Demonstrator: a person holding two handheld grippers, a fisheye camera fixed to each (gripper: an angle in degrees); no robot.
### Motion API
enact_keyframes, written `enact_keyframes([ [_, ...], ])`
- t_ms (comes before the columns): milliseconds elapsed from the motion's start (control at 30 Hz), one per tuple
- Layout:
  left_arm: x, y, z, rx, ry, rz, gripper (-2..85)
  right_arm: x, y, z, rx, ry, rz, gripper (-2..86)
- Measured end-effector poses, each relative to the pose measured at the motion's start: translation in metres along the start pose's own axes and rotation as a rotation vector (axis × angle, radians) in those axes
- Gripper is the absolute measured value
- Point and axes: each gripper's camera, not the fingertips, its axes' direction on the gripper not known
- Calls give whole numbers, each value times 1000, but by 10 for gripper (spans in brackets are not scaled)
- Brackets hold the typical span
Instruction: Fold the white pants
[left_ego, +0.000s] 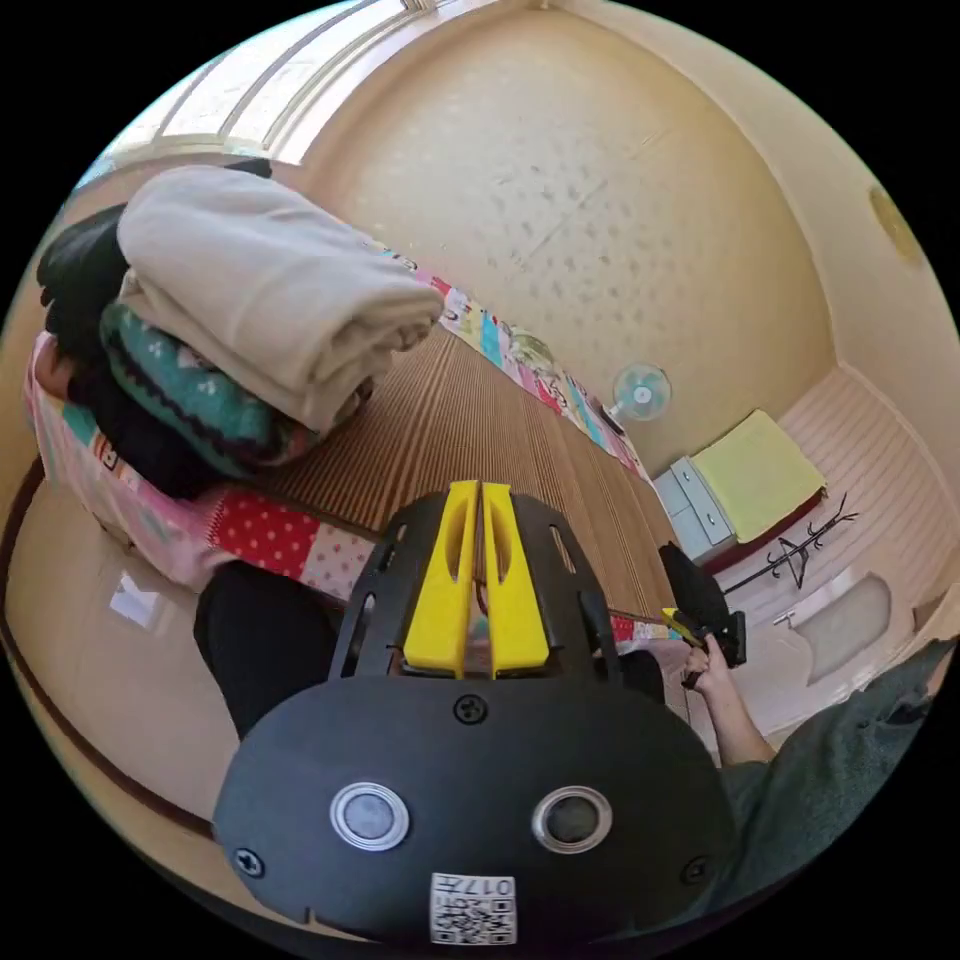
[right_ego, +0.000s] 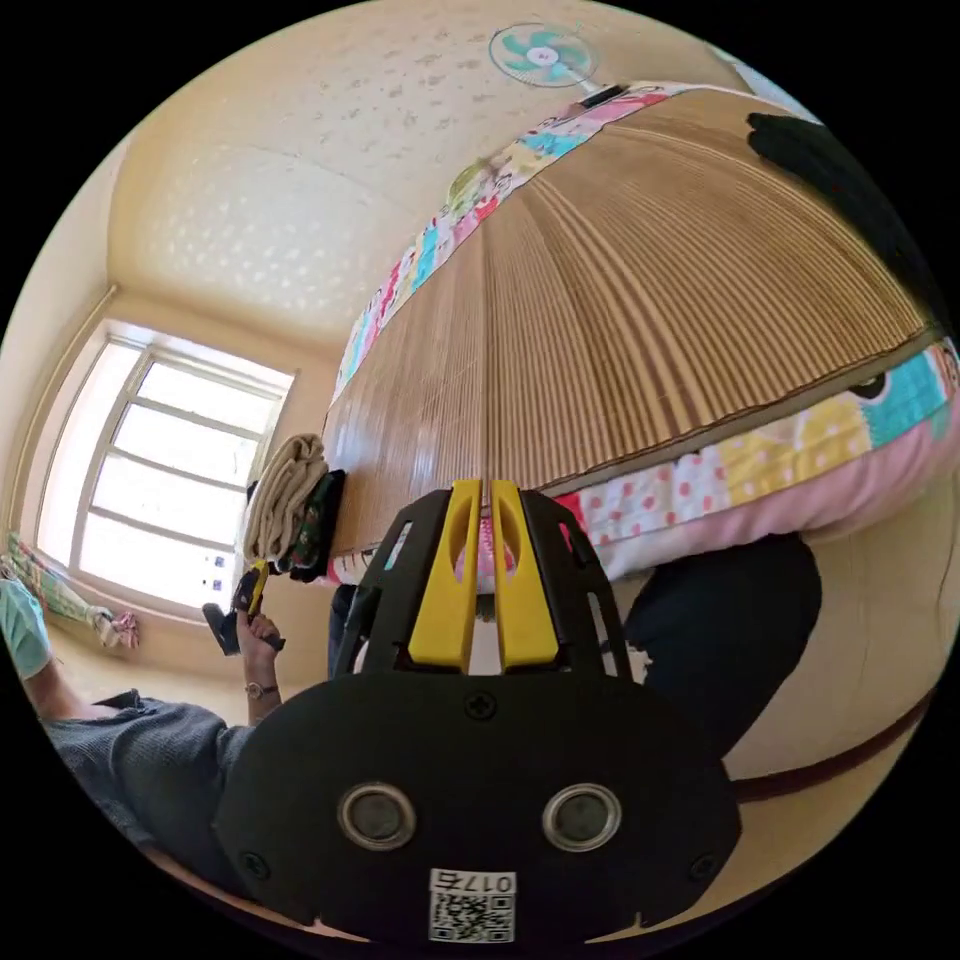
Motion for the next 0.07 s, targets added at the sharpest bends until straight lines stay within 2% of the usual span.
enact_keyframes([
  [67, 21, 1, 24, -63, 57, 39, -10, 33, -21, -48, 109, 103, 82, 71],
])
